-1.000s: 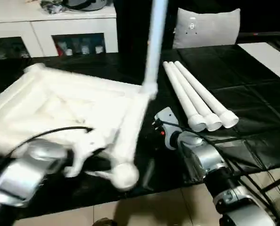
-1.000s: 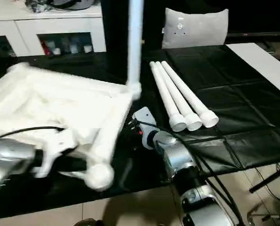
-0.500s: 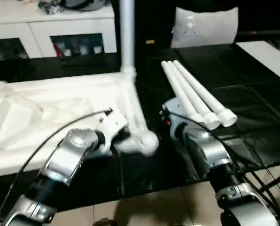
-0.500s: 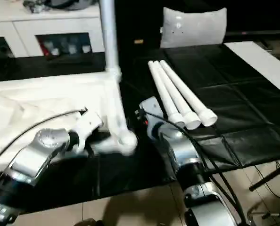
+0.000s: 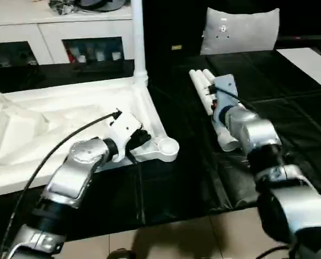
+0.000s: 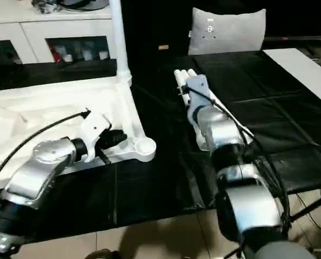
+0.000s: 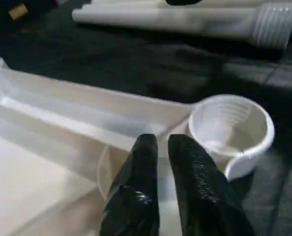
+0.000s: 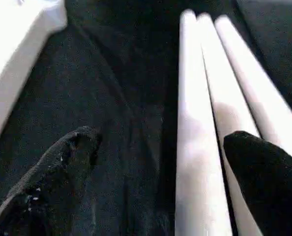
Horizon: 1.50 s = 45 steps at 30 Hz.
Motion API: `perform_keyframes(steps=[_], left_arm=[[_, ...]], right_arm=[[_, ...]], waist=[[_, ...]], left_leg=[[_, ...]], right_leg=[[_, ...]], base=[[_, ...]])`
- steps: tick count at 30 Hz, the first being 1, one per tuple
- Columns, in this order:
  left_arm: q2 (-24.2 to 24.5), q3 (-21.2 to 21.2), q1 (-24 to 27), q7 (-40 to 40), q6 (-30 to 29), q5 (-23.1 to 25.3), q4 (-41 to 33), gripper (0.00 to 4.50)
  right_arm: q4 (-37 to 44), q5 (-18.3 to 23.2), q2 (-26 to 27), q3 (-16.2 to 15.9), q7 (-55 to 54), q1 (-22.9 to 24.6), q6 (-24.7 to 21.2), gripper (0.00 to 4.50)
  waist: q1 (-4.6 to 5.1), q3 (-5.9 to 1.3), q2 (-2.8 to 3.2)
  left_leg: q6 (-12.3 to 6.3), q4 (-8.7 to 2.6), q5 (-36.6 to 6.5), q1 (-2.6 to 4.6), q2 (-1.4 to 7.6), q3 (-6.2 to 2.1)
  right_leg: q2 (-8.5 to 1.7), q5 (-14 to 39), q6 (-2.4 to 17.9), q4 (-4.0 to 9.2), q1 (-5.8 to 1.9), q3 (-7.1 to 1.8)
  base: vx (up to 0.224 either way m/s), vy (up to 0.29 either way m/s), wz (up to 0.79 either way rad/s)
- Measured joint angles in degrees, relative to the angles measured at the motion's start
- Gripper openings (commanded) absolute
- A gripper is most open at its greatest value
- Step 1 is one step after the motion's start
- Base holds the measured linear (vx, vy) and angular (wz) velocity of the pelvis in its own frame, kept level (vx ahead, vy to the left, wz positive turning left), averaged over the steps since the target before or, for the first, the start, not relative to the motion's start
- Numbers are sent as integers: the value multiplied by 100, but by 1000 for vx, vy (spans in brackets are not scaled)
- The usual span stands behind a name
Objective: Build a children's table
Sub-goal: Rotate table base, then pick table leg
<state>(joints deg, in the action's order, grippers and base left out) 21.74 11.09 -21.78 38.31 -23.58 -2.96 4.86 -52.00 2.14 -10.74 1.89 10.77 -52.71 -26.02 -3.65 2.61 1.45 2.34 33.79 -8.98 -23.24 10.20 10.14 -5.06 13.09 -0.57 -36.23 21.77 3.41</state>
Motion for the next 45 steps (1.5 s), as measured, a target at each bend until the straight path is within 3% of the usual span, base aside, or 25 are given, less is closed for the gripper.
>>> perform_keyframes(steps=[4, 8, 13, 21, 23, 27, 28, 31, 45], left_arm=[[277, 16, 244, 295, -124, -142, -566, 129], [364, 32, 317, 392, -237, -150, -763, 165], [409, 84, 351, 456, -324, -180, -876, 165], [502, 122, 353, 575, -507, -195, -1010, 165], [564, 138, 354, 675, -544, -217, -1048, 171], [618, 244, 372, 872, -724, -371, -1249, 171], [630, 287, 376, 927, -748, -408, -1292, 171], [647, 344, 443, 1083, -854, -526, -1416, 171], [683, 383, 481, 1257, -1145, -762, -1545, 171]], right_arm=[[-894, -6, -116, 70, -9, -381, -34, 450], [-1209, -21, -165, 94, 38, -547, -11, 450], [-1650, -75, -172, 75, 238, -594, -23, 450], [-1927, -7, -274, 144, 683, -806, -583, 450], [-2026, -4, -339, 154, 873, -884, -730, 416], [-2059, -57, -411, 81, 1213, -906, -893, 401], [-2066, -62, -422, 66, 1262, -916, -935, 373], [-2071, -100, -474, -34, 1447, -922, -1049, 369], [-2111, -504, -566, -499, 2246, -1021, -1486, 256]], waist=[[-1, 2, 3], [-12, 2, 2], [-44, 2, 2], [-132, 2, 4], [-144, 3, 4], [-155, 3, 4], [-152, 3, 4], [-148, 3, 4], [-146, 3, 3]], left_leg=[[0, 2, 0, -3, 0, 0], [0, 3, 0, -1, 1, 0], [0, 6, 0, -2, 1, 0], [0, 8, 0, -2, 2, 0], [0, 8, 0, -1, 2, 0], [0, 11, 0, -2, 2, 1], [0, 11, 0, -2, 2, 1], [1, 11, 0, -2, 2, 1], [6, 15, 3, 6, 5, 1]], right_leg=[[-1, 0, 0, -3, 5, 2], [-1, 0, 0, -7, 3, 2], [-2, 0, 0, -8, 4, 2], [-2, 0, 0, -13, 5, 2], [-2, 0, 0, -15, 5, 3], [-3, 1, 1, -15, 5, 4], [-3, 1, 1, -15, 5, 4], [-3, 3, 5, -25, 9, 4], [-3, 7, 11, -51, 15, 2]], base=[[0, 0, 0], [0, 0, 0], [0, 0, 0], [0, 0, 0], [0, 0, 0], [0, 0, 0], [0, 0, 0], [0, 0, 0], [0, 0, 0]])
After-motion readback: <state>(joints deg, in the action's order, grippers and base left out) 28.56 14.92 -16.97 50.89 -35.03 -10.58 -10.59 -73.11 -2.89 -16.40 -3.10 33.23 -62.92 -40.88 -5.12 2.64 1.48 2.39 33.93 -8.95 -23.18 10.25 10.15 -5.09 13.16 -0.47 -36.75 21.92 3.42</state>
